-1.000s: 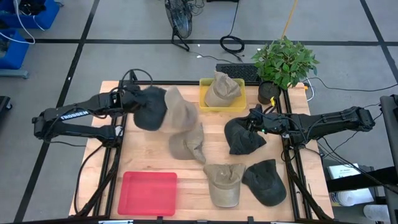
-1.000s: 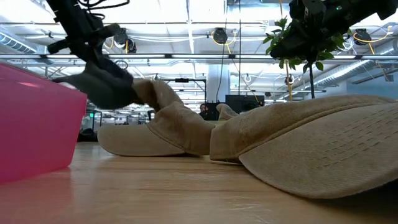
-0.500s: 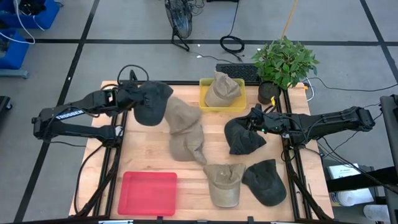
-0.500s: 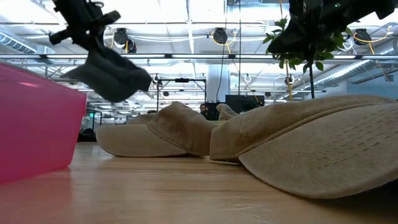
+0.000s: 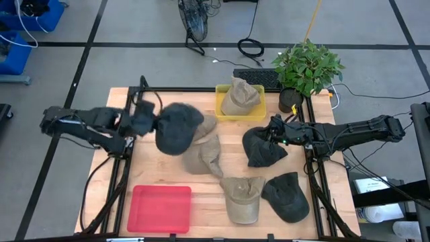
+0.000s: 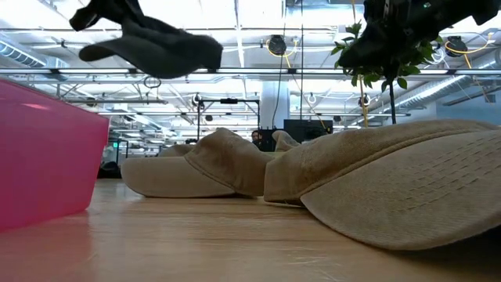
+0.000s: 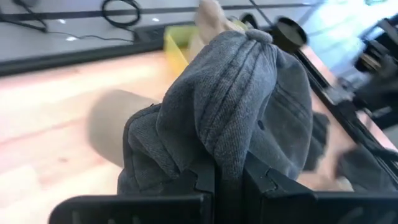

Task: Pick & Place hat
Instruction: Put the black cap into the red bin

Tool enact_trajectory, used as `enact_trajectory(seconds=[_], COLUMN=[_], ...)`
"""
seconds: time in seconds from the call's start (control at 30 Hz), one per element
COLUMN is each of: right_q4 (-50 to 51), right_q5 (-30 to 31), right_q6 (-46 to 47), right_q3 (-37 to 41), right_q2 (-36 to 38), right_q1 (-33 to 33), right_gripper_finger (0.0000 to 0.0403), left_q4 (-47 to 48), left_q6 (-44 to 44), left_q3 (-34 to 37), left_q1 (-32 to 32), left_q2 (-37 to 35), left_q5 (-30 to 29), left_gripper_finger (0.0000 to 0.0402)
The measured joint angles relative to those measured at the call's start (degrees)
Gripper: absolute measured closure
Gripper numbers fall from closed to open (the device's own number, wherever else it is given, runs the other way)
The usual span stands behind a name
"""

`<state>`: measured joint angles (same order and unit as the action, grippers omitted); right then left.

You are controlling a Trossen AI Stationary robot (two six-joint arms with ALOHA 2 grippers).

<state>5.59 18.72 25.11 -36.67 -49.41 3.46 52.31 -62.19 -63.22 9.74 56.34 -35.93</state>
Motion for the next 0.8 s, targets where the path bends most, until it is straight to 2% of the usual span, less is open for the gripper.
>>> enact_trajectory(seconds=[0.37, 0.6, 0.8], right_q4=[-1.2, -8.3, -7.3], right_q5=[0.7, 1.4, 9.4], right_q6=[4.5, 8.7, 8.6], right_q3=[0.0, -0.6, -9.0], right_q2=[-0.6, -5.5, -15.2], right_q1=[2.3, 6.8, 14.8], right_gripper_finger=[0.0403, 0.0403, 0.0403], left_q4=[3.0, 6.6, 8.6], left_q6=[-20.9, -32.5, -44.3], left_q3=[0.0, 0.0, 0.0], left_q1=[23.9, 34.8, 42.6], left_q2=[6.8, 10.7, 16.6], left_q5=[-13.5, -16.1, -16.7], left_gripper_finger=[0.0372, 0.0372, 0.0372])
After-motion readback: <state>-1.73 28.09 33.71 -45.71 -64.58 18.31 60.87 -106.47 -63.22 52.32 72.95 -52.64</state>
